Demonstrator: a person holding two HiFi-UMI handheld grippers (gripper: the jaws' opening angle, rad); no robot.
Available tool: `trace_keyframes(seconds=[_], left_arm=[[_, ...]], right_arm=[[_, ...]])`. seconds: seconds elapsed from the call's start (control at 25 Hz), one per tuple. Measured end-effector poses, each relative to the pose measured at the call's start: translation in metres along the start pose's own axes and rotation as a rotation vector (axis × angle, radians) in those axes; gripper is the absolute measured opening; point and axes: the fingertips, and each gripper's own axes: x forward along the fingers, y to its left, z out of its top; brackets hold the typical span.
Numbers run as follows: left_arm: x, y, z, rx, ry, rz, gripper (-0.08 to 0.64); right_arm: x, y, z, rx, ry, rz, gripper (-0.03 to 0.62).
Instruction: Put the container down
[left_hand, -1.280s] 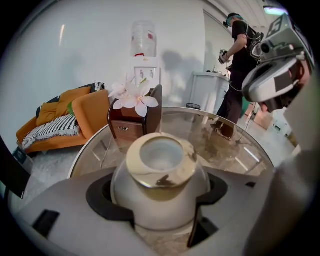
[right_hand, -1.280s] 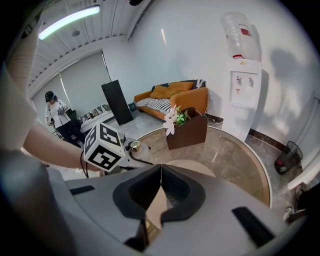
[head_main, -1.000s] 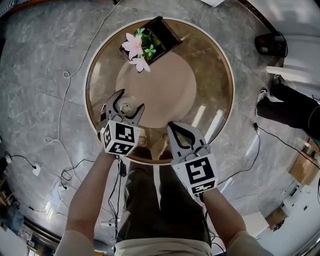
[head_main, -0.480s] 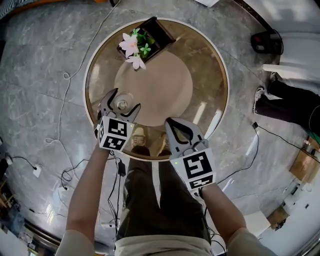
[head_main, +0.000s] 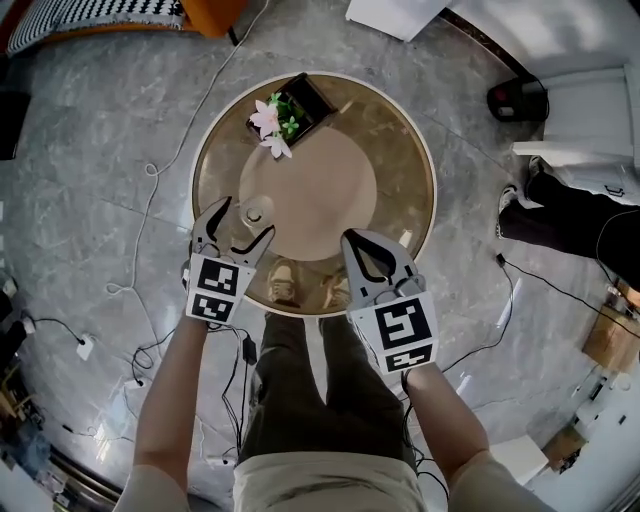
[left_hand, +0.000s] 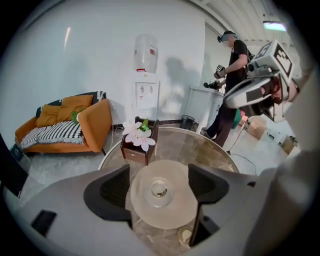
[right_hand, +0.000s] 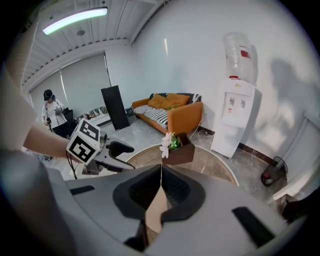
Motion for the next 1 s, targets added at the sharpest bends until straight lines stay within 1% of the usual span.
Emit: trace_keyframes(seconds=[0.08, 0.12, 0.16, 0.28, 0.36, 0.52, 0.6, 0.68, 0.8, 1.0], left_arm=[[-0.021, -0.005, 0.021, -0.006, -0.024, -0.001, 0.356], [-0.031, -0.008, 0.032, -0.006, -0.036, 0.002, 0.34], [-0.041, -0.01, 0.042, -0.004, -0.049, 0.007, 0.306], [-0.074, -0.02, 0.073, 0.018, -0.087, 0.017, 0.255], [-0.097, -0.025, 0.092, 0.021, -0.11, 0.025, 0.196], [-0.147, -0.037, 0.132, 0.015, -0.162, 0.025, 0.13], [-0.171, -0.043, 0.155, 0.026, -0.197, 0.035, 0.111], [-0.195, -0.046, 0.178, 0.051, -0.231, 0.057, 0.065], [-0.228, -0.056, 0.209, 0.103, -0.273, 0.077, 0.054], [-0.282, -0.071, 0.251, 0.126, -0.338, 0.075, 0.02]], right_arm=[[-0.022, -0.004, 0.024, -0.005, -0.042, -0.019, -0.003], [-0.033, -0.007, 0.036, -0.008, -0.065, -0.028, -0.003], [-0.043, -0.009, 0.047, -0.01, -0.086, -0.036, -0.003], [-0.074, -0.011, 0.079, -0.014, -0.147, -0.057, -0.003], [-0.096, -0.011, 0.099, -0.017, -0.184, -0.065, -0.003], [-0.14, -0.004, 0.135, -0.032, -0.249, -0.074, -0.003], [-0.162, 0.0, 0.151, -0.043, -0.276, -0.077, -0.003], [-0.181, 0.004, 0.165, -0.051, -0.301, -0.077, -0.003], [-0.209, 0.009, 0.181, -0.059, -0.334, -0.074, -0.003], [-0.26, 0.021, 0.209, -0.096, -0.382, -0.08, -0.003]])
